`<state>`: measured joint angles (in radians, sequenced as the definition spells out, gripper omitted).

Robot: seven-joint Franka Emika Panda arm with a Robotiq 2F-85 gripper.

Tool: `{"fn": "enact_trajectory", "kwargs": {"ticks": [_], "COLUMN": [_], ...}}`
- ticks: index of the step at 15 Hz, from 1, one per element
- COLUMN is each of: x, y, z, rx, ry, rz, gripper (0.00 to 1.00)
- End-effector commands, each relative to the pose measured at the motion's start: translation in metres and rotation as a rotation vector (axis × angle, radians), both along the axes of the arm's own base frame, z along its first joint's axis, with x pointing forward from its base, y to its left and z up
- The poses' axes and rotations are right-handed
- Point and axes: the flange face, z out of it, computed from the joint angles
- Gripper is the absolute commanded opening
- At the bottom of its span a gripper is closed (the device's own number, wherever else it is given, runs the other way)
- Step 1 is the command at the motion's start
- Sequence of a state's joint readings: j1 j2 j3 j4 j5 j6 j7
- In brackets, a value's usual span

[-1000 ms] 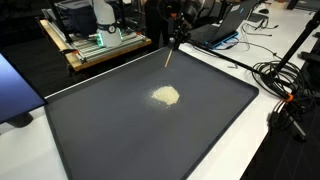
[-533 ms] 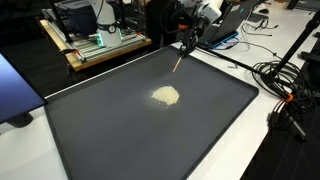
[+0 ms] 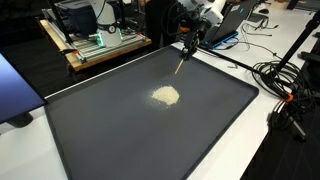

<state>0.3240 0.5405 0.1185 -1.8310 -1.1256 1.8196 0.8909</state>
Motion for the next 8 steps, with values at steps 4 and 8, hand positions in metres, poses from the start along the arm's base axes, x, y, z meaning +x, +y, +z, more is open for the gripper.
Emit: {"fn": "enact_trajectory", "kwargs": {"ticks": [4,8], "x": [-0.006,-0.007], "y": [0.03,0.05], "z": [-0.033,-0.055], "rx": [-0.134,-0.258], "ry": [-0.015,-0.042], "rz": [0.013,0.034], "gripper": [0.04,0.04]}}
